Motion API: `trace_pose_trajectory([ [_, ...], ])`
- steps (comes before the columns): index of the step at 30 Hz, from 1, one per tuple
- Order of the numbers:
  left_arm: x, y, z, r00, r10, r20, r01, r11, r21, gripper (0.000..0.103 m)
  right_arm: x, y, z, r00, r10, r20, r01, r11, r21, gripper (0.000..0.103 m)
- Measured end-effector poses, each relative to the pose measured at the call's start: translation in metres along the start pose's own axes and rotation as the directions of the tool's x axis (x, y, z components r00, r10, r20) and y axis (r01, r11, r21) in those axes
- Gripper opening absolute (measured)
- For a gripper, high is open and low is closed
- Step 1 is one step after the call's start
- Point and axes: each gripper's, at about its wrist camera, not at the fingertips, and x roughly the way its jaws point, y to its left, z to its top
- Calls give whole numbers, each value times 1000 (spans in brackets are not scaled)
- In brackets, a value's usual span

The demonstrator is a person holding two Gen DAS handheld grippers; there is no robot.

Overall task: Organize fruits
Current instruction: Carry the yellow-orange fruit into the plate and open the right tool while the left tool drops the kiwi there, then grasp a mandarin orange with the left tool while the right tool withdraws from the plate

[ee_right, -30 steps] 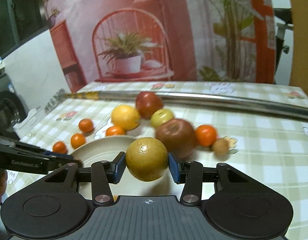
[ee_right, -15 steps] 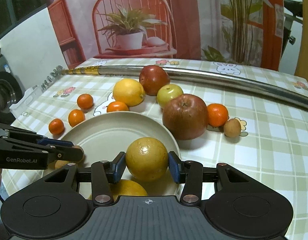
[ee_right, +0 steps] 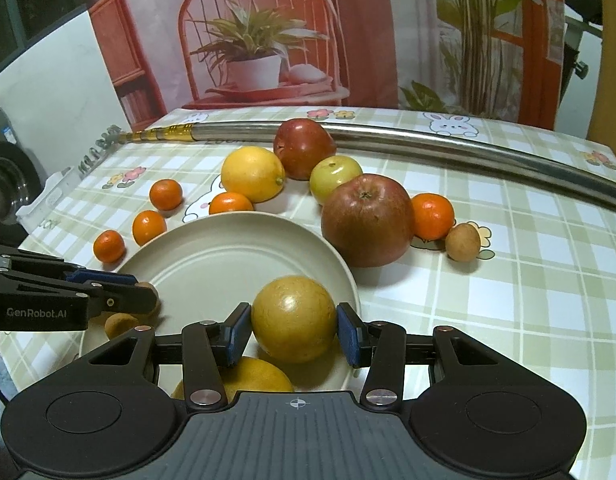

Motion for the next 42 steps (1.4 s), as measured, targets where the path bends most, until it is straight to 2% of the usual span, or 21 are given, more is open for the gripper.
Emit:
trace_pose_trajectory([
  [16,-6,2,-2,1000,20,5,-20,1000,-19,26,-12,4,0,999,-31,26,32,999,-32,43],
  [26,-16,6,0,1000,-26,12,27,999,-41,28,-24,4,5,997,-37,65,39,999,-35,43],
  [32,-39,21,12,995,-61,77,69,993,-101,28,-35,4,13,994,-35,102,39,998,-45,44],
  [37,-56,48,23,990,10,139,15,984,-176,29,-40,1,18,992,-30,126,35,999,-33,44],
  [42,-51,75,25,988,82,128,-48,967,-252,29,-42,-5,18,990,-36,139,38,999,-10,44],
])
